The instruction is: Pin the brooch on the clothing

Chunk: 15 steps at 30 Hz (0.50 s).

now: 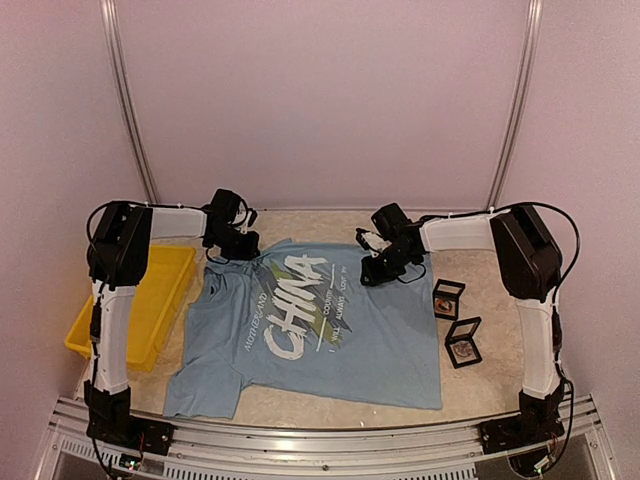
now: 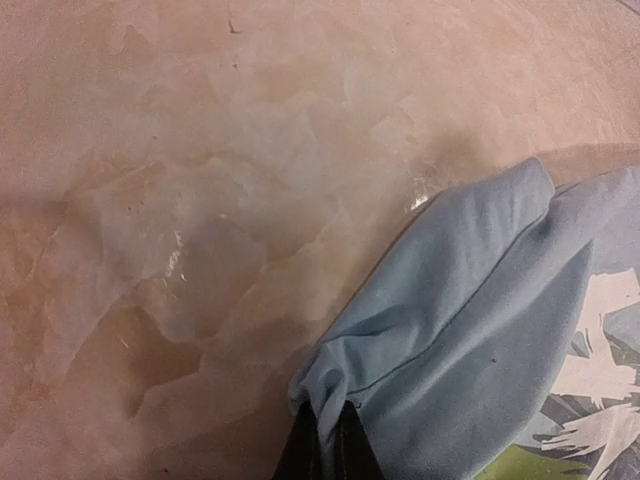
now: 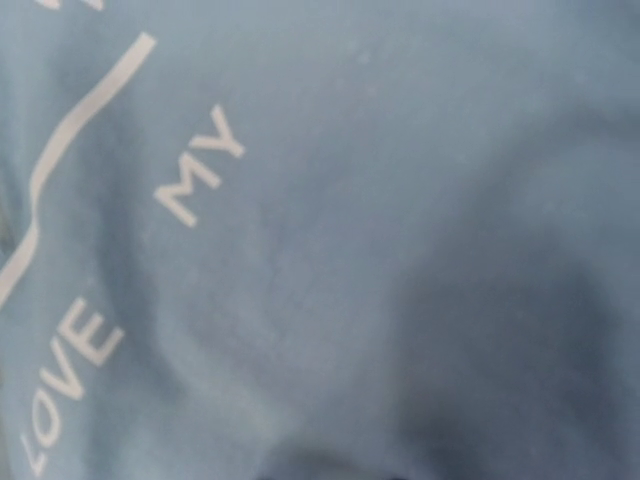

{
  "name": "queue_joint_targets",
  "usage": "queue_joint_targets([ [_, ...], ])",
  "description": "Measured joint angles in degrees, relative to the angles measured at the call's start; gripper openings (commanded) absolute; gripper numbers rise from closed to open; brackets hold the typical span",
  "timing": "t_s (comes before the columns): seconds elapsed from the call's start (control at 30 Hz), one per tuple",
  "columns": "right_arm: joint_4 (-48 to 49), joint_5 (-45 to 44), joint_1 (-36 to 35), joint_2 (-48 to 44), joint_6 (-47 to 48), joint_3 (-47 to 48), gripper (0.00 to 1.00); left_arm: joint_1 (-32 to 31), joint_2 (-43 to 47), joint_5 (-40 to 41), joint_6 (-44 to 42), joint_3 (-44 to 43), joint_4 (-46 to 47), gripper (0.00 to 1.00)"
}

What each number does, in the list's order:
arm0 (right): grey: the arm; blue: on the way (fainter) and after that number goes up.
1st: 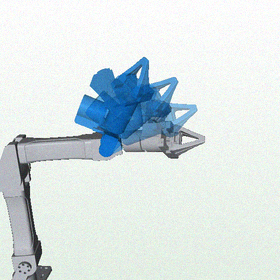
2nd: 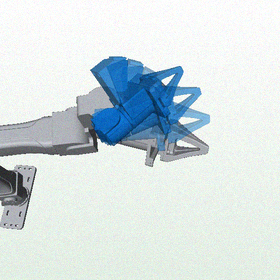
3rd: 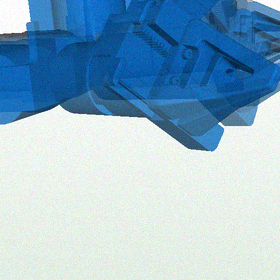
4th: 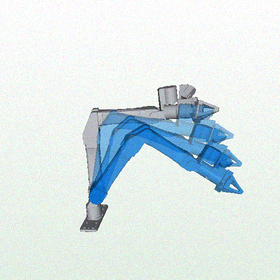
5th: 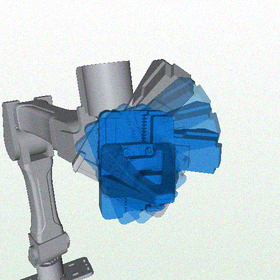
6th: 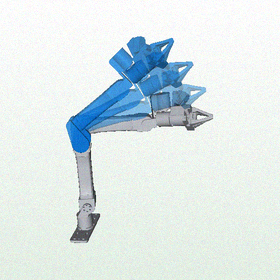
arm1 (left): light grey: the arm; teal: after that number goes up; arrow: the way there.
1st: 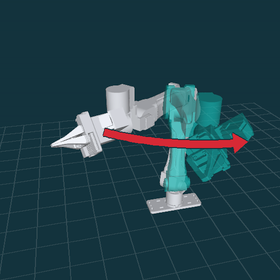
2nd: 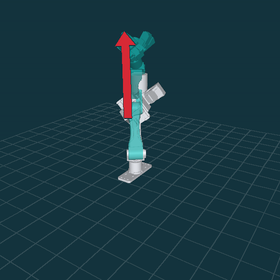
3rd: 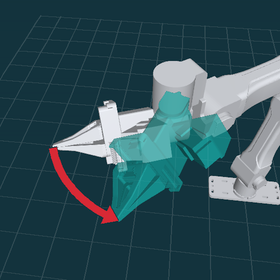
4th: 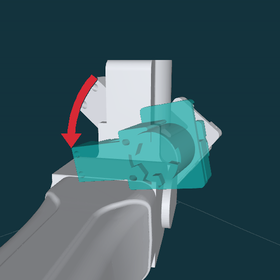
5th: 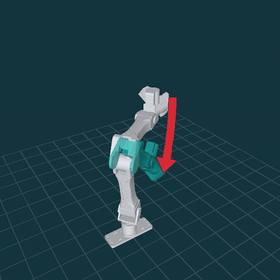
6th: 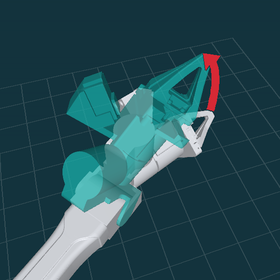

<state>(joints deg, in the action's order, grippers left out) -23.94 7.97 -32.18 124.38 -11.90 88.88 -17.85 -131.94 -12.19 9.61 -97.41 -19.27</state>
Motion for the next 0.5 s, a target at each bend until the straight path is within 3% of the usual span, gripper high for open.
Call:
queue_joint_targets([
  [0.2,0.2,-0.3,0.0,0.0,0.2,0.0,0.27,-4.2,8.0,4.2,0.2,6.1,-0.7,0.00],
  [0.5,1.6,-1.2,0.0,0.0,0.2,-0.7,0.27,-17.9,26.3,10.8,-0.9,16.3,-3.1,0.00],
])
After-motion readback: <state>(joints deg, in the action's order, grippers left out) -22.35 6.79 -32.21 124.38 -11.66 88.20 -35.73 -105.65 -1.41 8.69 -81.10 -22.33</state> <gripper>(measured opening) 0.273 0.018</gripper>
